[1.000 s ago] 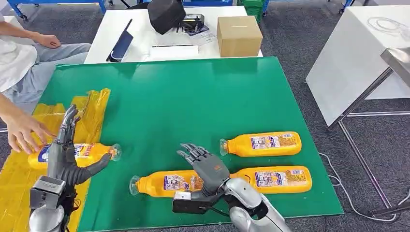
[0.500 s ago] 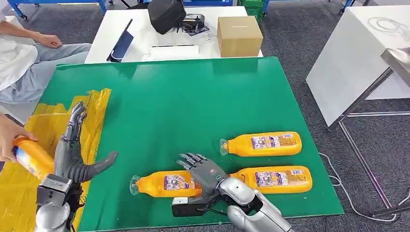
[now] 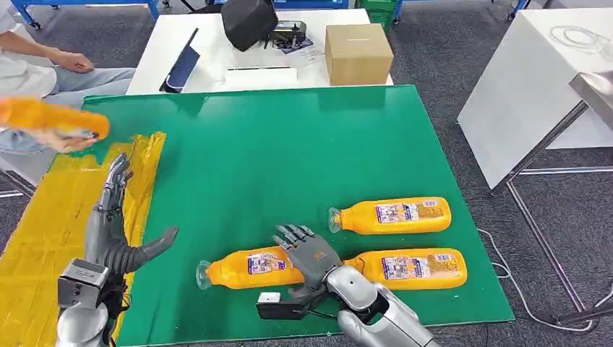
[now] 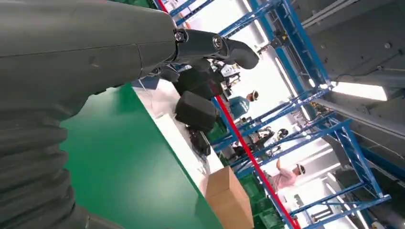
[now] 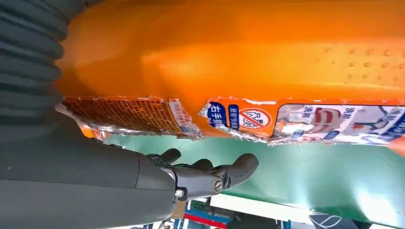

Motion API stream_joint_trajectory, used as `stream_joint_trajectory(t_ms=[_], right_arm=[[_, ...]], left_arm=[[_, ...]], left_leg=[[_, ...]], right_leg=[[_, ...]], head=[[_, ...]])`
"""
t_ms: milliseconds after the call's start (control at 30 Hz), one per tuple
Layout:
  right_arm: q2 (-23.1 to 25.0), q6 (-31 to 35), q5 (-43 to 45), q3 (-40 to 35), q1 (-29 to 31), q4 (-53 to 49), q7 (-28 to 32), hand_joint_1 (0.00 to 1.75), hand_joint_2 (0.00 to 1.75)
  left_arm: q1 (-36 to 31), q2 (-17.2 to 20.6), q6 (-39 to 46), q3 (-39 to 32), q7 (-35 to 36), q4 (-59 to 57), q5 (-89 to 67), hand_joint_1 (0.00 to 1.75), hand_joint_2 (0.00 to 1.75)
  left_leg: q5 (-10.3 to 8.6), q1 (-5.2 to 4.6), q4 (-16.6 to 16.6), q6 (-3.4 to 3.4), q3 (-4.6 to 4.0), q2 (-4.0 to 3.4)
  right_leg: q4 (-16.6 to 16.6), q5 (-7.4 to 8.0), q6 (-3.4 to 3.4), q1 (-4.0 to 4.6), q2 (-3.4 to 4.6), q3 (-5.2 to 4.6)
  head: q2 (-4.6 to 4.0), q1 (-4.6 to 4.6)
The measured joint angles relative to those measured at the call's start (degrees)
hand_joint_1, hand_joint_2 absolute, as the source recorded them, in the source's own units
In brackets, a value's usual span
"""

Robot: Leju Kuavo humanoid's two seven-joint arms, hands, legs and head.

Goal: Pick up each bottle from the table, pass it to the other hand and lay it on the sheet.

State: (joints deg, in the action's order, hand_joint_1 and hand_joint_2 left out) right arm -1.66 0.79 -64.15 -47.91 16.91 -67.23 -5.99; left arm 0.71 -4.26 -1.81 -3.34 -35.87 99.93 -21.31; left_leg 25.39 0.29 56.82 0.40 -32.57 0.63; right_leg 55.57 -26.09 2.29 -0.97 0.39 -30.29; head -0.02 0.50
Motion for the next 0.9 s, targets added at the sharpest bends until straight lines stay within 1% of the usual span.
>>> stream_joint_trajectory(t_ms=[33,67,100,167,233,467,800,900], right_arm=[[0.02,0.09,-0.58,0.0,0.0,0.04,-0.52,0.54,1.75],[0.11,0.11,-1.09,0.0,0.01,0.09,-0.9,1.27,1.75],[0.2,0.06,-1.51,0.0,0.02,0.17,-1.27,1.41,1.75],[0.48,-0.15,-1.79,0.0,0.08,0.48,-1.53,1.75,1.75],[0.77,-1.14,-0.69,0.07,0.35,1.09,-1.09,1.73,1.75],[1.64,-3.45,3.68,0.57,2.8,4.85,1.97,1.75,1.75],[2.23,-3.76,4.55,0.72,4.23,7.32,2.49,1.75,1.75],[2.29,-4.44,6.41,0.79,4.73,8.02,3.24,1.75,1.75]], left_arm=[[0.01,-0.04,-0.32,0.0,0.11,0.0,0.37,0.0,1.75],[0.04,-0.09,-0.61,0.0,0.17,0.0,0.41,0.0,1.75],[0.12,-0.13,-0.77,0.0,0.22,0.0,0.48,0.0,1.75],[0.15,-0.37,-1.11,0.02,0.33,0.0,0.5,0.0,1.75],[0.14,-0.48,-1.4,0.09,0.35,0.0,0.57,0.0,1.75],[-0.05,-0.55,-1.75,1.47,0.35,-0.2,1.07,0.0,1.75],[-0.2,-0.57,-1.79,2.18,0.35,-0.66,1.11,0.0,1.75],[-0.46,-0.55,-2.21,2.56,0.44,-0.92,1.6,0.0,1.75]], left_leg=[[0.0,0.0,0.0,0.0,0.0,0.0],[0.0,0.0,0.0,0.0,0.0,0.0],[0.0,0.0,0.0,0.0,0.0,0.0],[0.0,0.0,0.0,0.0,0.0,0.0],[0.0,0.0,0.0,0.0,0.0,0.0],[0.0,0.0,0.0,0.0,0.05,-0.02],[0.0,0.0,0.01,0.0,0.12,-0.05],[0.0,0.0,0.01,0.0,0.18,-0.05]], right_leg=[[0.0,0.0,0.0,0.0,0.0,0.0],[0.0,0.0,0.0,0.0,0.0,0.0],[0.0,0.0,0.0,0.0,0.0,0.0],[0.0,0.0,0.0,0.0,0.0,0.0],[0.0,0.0,0.0,0.0,0.0,-0.01],[0.0,0.0,0.0,0.0,0.01,0.02],[0.0,0.0,0.0,0.0,0.01,0.07],[-0.01,0.01,0.0,0.0,0.01,0.1]], head=[[0.0,0.0],[0.0,0.0],[0.0,0.0],[0.0,0.0],[0.0,0.0],[0.0,0.0],[0.0,0.0],[0.0,0.0]])
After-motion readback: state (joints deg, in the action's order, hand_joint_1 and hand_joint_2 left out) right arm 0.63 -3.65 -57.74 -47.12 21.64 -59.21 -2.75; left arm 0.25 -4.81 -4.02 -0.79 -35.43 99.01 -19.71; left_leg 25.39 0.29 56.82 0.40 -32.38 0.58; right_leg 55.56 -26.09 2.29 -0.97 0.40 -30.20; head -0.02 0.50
